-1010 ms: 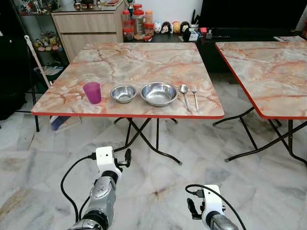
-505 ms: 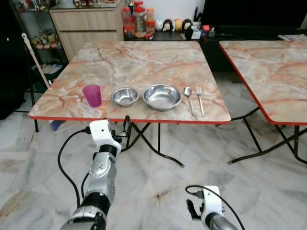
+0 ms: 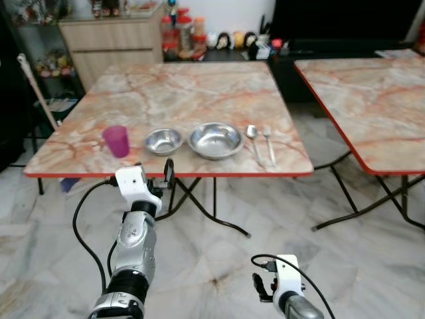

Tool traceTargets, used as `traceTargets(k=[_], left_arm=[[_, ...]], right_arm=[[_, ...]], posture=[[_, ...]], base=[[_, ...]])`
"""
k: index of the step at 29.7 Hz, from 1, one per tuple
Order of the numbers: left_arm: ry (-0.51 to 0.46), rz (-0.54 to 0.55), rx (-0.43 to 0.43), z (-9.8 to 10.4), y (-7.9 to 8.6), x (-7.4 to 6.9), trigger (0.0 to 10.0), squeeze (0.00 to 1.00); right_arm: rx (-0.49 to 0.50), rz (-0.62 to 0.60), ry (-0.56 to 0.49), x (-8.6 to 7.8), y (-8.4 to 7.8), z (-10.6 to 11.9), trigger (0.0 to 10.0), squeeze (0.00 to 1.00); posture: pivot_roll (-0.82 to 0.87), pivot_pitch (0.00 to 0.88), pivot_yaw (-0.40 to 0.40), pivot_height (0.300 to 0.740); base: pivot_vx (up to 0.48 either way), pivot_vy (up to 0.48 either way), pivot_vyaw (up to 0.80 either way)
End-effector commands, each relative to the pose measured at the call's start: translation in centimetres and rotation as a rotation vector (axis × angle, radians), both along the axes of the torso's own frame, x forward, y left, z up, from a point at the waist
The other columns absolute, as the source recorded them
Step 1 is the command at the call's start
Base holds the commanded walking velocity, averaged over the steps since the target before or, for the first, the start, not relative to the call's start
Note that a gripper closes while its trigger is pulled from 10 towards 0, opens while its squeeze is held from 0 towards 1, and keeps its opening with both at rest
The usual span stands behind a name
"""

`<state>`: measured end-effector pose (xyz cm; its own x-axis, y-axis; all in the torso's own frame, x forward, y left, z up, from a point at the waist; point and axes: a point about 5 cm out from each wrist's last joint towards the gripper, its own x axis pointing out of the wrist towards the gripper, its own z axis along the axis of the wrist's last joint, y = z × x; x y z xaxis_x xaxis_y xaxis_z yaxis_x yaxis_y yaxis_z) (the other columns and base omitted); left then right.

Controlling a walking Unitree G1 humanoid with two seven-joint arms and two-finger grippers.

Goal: Setting the table

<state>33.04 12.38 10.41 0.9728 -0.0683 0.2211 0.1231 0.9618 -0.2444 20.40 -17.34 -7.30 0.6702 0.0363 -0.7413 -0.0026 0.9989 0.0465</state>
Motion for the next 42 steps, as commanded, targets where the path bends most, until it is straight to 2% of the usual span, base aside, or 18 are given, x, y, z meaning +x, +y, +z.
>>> traceTargets(k=[1,15,22,27,35,42], left_arm=[[-0.029,0.028,0.019,1.0,1.3,0.3,10.0,0.00],[-0.019,0.018,0.014,0.7,1.1,0.0,10.0,0.00],[-0.016,-0.027,0.029,0.8,0.5,-0.1,10.0,0.00],[-0.015,-0.009,0.020,0.8,0.8,-0.1,10.0,0.00],[-0.026,0.001,0.020,1.2,1.0,-0.2,10.0,0.00],[0.003,0.024,0.022,0.3,1.7,-0.8,10.0,0.00]], right_arm=[[0.015,0.008,-0.023,0.9,0.9,0.4,10.0,0.00],[-0.010,0.012,-0.038,0.8,0.7,0.4,10.0,0.00],[-0.006,0.045,-0.037,1.1,1.1,0.5,10.0,0.00],[0.003,0.025,-0.047,1.3,1.2,0.7,10.0,0.00],[-0.008,0.023,-0.021,0.5,1.0,0.2,10.0,0.00],[-0.020,0.025,-0.026,0.7,0.9,0.3,10.0,0.00]], posture=[[0.09,0.000,-0.010,0.736],[0.09,0.000,-0.002,0.736],[0.08,0.000,0.006,0.736],[0.08,0.000,0.012,0.736],[0.10,0.000,0.004,0.736],[0.11,0.000,0.001,0.736]], base=[[0.277,0.000,0.00],[0.298,0.000,-0.16],[0.319,0.000,0.00],[0.320,0.000,0.00],[0.319,0.000,0.00],[0.319,0.000,0.00]])
